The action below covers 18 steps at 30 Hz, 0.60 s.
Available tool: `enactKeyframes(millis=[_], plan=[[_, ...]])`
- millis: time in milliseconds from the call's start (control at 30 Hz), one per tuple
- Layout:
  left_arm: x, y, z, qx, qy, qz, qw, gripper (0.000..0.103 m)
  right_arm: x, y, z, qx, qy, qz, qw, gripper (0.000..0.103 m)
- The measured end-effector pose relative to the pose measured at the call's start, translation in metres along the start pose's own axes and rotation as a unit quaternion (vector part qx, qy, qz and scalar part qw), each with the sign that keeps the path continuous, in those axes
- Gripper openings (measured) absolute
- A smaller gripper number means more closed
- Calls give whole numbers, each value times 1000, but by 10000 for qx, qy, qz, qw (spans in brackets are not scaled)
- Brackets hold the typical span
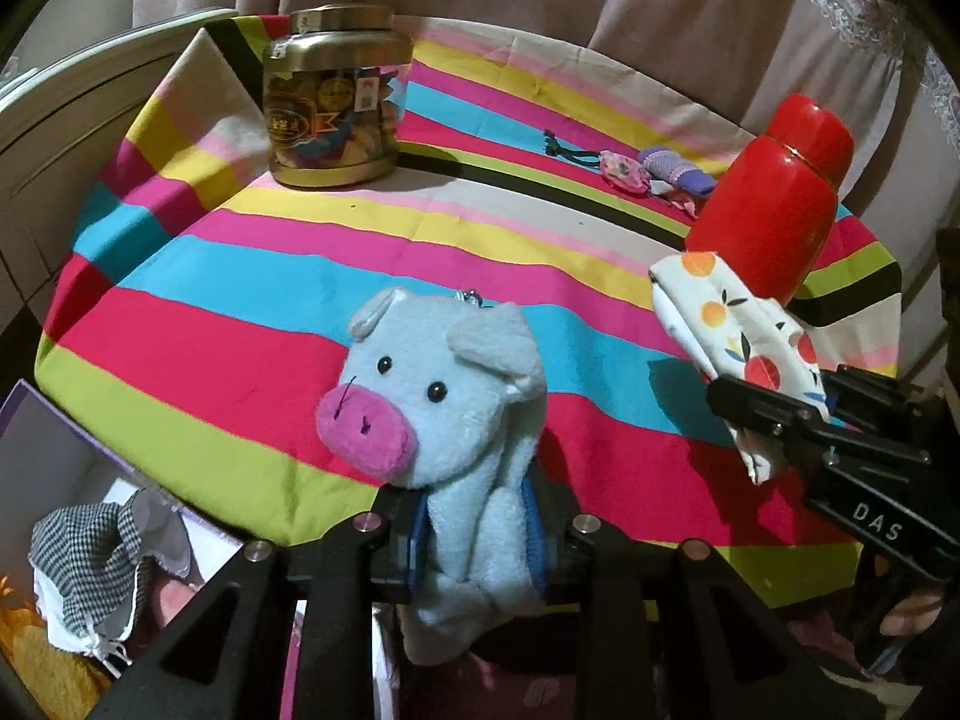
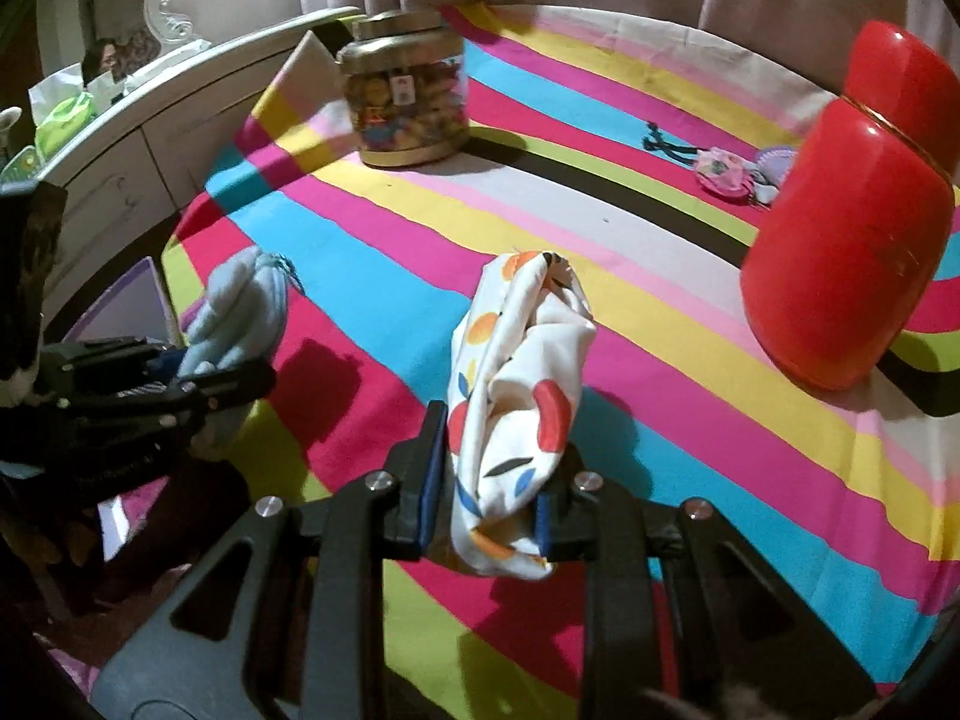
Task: Organize soft objects
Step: 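Carry the pig plush and fruit-print cloth over the white box and open both grippers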
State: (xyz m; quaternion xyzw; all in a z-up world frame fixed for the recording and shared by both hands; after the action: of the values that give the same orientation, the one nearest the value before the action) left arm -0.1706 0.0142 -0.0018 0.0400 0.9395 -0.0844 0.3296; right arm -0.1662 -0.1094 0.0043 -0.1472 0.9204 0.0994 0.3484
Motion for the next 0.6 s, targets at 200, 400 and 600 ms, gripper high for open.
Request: enactKeyframes(millis=[200,400,600], plan=[[6,16,-13,-100,-54,-162,9998,28,-3,27,-9,-304,-76,-233,9992,28],[12,37,-24,-281,-111,-395,9988,28,-3,55,-14,-552,-139,-524,9970,28],[26,58,-32,-380,-46,-738,9965,28,-1,76,-14,-718,-97,-786,9943,28]])
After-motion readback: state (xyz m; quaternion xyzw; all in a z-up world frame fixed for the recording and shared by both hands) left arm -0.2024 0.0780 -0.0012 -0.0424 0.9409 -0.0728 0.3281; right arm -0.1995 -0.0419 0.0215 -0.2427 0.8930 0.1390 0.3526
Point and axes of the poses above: each gripper's, at about its wrist camera, not at the fingertips, and z roughly the way its jaws point, y to its left, x to its underside, the point moved 5 cm from there along z, roughly the way its jaws point, and after that the axes turned 8 degrees about z, right-handed, at the moved point
